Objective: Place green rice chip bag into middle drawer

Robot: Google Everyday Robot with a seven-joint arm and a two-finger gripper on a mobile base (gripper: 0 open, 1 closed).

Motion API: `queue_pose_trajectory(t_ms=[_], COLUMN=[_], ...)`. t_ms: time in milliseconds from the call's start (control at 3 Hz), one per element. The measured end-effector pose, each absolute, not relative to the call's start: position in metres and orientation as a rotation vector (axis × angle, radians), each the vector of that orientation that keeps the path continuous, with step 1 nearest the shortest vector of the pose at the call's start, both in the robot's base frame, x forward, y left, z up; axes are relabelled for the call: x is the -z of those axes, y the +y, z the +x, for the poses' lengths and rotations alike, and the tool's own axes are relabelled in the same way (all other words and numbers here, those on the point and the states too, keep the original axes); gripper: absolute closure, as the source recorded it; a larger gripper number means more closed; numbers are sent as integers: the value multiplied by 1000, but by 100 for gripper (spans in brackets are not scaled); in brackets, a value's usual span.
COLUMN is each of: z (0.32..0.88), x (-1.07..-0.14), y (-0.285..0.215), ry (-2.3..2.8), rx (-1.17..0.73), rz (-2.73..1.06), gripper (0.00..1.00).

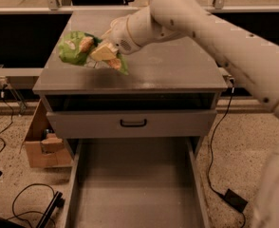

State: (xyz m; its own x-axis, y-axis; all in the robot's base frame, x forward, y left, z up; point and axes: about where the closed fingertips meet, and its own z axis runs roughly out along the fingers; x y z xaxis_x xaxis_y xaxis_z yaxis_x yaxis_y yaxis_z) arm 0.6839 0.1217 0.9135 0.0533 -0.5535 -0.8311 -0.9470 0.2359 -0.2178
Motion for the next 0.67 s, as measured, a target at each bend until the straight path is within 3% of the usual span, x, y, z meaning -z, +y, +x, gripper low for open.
queue_pose_trajectory(t_ms=[667], z=[580], x=[-891], y=[53], ry=[1716], rx=[-576], rz=[-1338], gripper=[100])
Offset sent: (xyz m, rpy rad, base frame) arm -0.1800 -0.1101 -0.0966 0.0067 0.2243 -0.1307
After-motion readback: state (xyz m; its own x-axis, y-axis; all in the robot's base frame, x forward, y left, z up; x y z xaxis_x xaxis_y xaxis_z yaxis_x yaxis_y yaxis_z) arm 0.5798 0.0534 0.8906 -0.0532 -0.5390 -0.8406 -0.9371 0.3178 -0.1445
